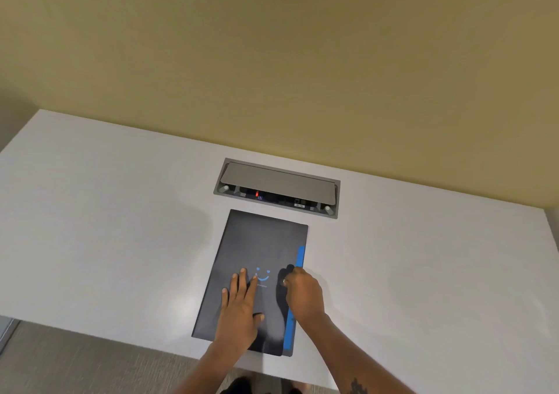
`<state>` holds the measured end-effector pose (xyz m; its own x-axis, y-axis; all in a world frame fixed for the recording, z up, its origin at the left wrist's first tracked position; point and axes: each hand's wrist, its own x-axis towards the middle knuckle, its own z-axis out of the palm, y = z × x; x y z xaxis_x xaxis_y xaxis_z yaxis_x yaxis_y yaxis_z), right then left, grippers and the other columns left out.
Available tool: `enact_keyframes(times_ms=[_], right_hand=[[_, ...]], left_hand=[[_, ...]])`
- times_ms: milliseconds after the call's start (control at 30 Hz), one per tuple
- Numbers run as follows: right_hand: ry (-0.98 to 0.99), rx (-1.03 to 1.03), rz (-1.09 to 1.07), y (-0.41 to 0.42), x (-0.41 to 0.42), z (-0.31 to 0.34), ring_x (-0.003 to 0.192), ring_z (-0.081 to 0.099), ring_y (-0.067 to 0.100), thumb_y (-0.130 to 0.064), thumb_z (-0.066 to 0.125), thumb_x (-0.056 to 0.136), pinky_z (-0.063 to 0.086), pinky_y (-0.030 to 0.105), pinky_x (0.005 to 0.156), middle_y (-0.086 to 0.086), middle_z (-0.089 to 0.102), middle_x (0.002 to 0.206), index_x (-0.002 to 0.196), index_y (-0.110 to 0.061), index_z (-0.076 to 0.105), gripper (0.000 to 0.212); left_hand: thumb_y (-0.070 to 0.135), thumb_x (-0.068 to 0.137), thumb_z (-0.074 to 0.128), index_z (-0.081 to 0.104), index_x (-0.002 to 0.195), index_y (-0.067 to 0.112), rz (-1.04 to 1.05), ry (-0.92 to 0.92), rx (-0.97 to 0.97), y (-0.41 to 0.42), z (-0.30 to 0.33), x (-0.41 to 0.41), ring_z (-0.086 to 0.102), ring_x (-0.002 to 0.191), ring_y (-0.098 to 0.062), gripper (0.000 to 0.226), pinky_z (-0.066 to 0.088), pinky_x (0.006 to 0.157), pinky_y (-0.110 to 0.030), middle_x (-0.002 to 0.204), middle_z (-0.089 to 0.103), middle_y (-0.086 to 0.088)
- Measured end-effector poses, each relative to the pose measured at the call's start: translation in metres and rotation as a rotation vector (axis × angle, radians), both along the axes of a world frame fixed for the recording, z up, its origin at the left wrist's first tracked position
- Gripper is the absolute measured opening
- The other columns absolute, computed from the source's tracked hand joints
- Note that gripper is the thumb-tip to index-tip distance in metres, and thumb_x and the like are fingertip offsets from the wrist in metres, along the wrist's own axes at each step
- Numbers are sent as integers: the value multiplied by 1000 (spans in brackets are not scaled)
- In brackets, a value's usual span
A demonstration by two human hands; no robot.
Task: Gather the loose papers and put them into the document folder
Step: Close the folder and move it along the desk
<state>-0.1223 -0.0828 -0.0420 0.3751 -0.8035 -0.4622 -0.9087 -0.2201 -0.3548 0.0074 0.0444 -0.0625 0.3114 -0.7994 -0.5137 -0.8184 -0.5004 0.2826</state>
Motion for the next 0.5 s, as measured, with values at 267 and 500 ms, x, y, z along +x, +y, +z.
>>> enact_keyframes(times_ms=[267,500], right_hand=[[13,3,-16,0,8,-6,119,73,25,-20,58,110,55,28,107,11,72,134,141,-9,61,33],[-5,11,-43,0,9,-4,115,74,25,-21,61,108,57,28,105,10,73,131,138,-9,62,32]], left_hand=[[42,99,55,-7,161,27,-1,-5,13,-1,0,-1,-19,156,-30,89,0,128,-51,169,-22,-7],[42,97,57,-7,161,24,12,12,3,1,2,2,-16,157,-27,92,0,129,-49,170,-19,-4]])
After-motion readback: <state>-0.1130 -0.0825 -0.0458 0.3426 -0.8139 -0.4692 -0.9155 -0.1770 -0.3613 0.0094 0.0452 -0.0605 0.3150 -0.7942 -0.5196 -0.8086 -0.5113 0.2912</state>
